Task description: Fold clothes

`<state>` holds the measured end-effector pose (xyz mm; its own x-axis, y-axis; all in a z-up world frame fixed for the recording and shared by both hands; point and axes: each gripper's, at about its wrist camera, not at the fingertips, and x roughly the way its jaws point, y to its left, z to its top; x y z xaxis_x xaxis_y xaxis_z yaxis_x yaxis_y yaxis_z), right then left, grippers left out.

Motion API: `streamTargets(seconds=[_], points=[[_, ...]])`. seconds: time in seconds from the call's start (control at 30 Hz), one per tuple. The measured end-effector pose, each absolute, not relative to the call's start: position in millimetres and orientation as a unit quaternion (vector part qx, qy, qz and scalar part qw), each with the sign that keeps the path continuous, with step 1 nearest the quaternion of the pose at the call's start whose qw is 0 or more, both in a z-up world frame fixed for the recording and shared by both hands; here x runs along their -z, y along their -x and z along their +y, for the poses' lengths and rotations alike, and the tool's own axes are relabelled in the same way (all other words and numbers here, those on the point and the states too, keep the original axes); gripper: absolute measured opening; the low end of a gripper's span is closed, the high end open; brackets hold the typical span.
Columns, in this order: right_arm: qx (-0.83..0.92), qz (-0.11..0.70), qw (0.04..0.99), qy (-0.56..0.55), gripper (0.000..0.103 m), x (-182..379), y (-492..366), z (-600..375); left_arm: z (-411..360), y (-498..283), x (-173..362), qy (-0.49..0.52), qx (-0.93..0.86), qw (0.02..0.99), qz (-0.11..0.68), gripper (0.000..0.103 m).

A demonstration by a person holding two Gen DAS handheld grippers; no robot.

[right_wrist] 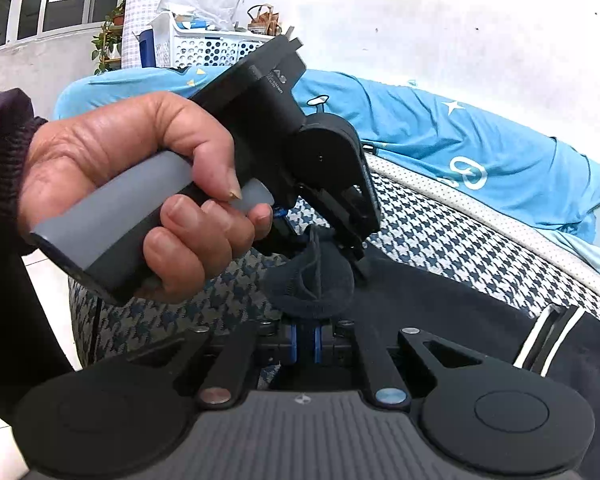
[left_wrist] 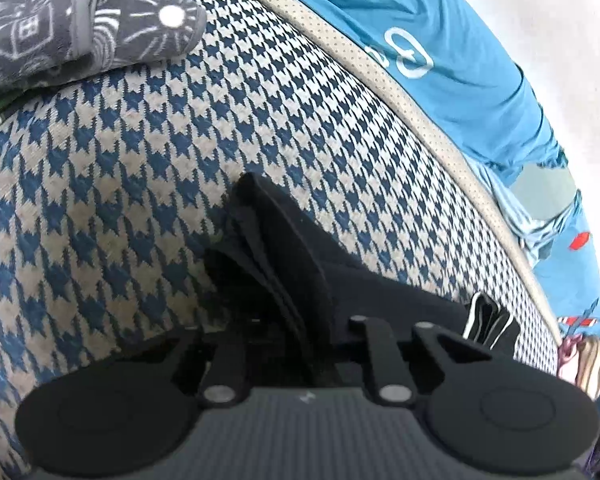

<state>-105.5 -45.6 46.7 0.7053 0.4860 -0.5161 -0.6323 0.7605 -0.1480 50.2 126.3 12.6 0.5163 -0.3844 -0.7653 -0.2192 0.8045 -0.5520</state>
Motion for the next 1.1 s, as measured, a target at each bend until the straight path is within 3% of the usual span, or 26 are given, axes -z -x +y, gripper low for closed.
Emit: streamTargets(seconds=[0.57,1.1], points=[[-0.248,0.202,0.935,0.151,0.008,-65,113,-85,66,-48,-60,0.257,0.102,0.867,0.414,0.01],[-0.167,0.189,0.957,0.142,0.008,-76,116,-151,-20,-39,-65,0.215,0.167,0.883,0.383,0.01]])
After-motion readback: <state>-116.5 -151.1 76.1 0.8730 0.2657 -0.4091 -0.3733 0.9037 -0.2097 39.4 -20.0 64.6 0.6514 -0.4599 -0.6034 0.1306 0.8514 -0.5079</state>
